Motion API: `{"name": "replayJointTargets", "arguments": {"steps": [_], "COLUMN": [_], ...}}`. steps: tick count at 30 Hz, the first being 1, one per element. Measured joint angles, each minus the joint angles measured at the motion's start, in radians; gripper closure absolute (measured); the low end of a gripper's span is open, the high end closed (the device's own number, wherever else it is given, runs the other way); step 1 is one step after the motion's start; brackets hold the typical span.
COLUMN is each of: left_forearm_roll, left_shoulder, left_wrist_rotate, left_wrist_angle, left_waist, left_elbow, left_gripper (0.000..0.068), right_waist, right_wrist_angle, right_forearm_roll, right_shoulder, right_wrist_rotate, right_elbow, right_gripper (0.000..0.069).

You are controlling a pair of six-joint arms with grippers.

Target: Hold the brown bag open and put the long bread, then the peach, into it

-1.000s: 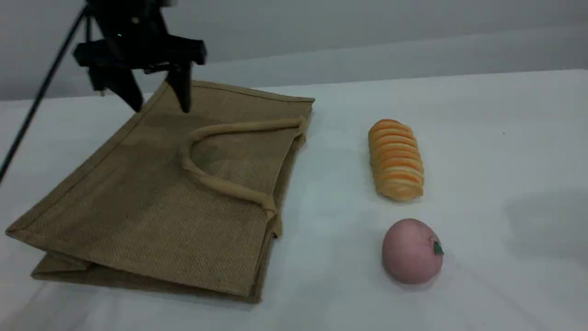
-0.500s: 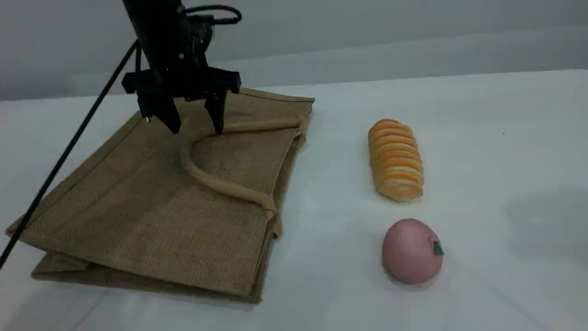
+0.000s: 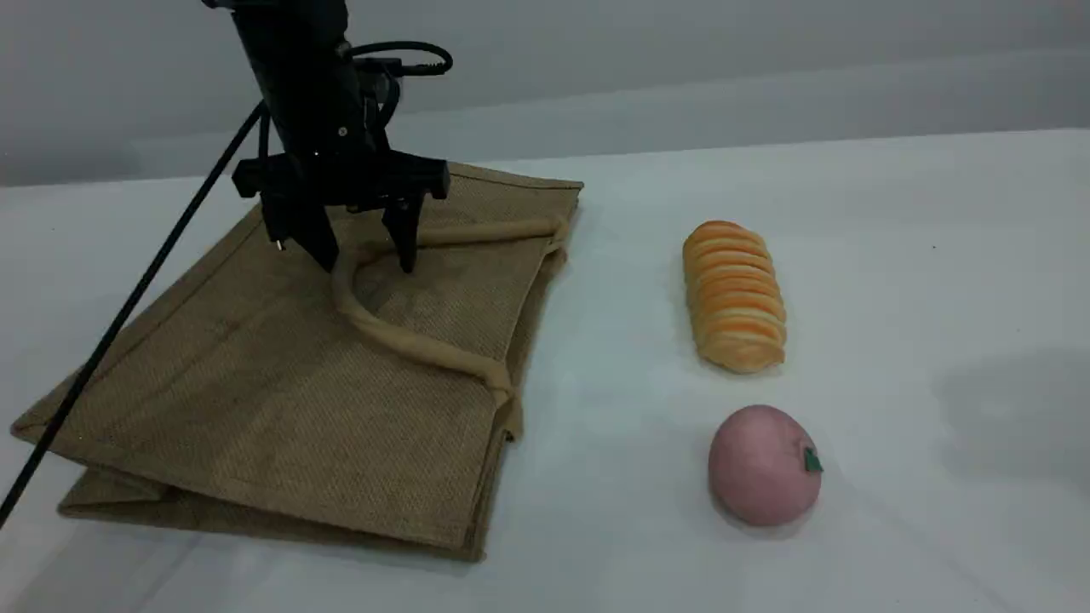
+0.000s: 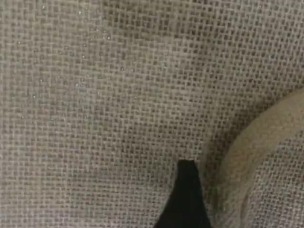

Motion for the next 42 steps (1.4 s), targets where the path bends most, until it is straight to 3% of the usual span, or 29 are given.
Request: {"name": "replayJointTargets", "arguments": {"steps": [7, 13, 16, 21, 28, 36, 42], "left_forearm_roll": [0.000, 0.000, 0.001, -0.007, -0.028, -0.031, -0.111], "left_shoulder": [0.015, 0.021, 0.021, 0.020, -0.041, -0.213, -0.351], "left_wrist_rotate": [0.000, 0.000, 0.001, 0.012, 0.125, 0.194, 0.252], "left_wrist_angle": [-0.002, -0.001, -0.001, 0.000, 0.057, 0.119, 0.168], "left_waist": [0.000, 0.000, 0.000, 0.000, 0.000, 0.000, 0.000], "left_elbow": [0.004, 0.004, 0.004, 0.004, 0.004, 0.003, 0.003], "left_gripper": [0.0183, 0.0277, 0.0370, 0.0582, 0.0589, 0.0589, 0.0589], "right_waist": [0.000, 0.000, 0.000, 0.000, 0.000, 0.000, 0.000], "right_wrist_angle": [0.000, 0.001, 0.001, 0.001, -0.001, -0.036, -0.037], "right_forearm_roll": [0.000, 0.000, 0.000, 0.000, 0.000, 0.021, 0.050], "right_shoulder": [0.000, 0.000, 0.000, 0.000, 0.000, 0.001, 0.053], "right_wrist_rotate": [0.000, 0.000, 0.000, -0.001, 0.000, 0.000, -0.005], "right_elbow": [0.000, 0.000, 0.000, 0.000, 0.001, 0.001, 0.001], "right_gripper": [0.0139, 0.0139, 0.0139, 0.0139, 0.0139, 0.0139, 0.0139]}}
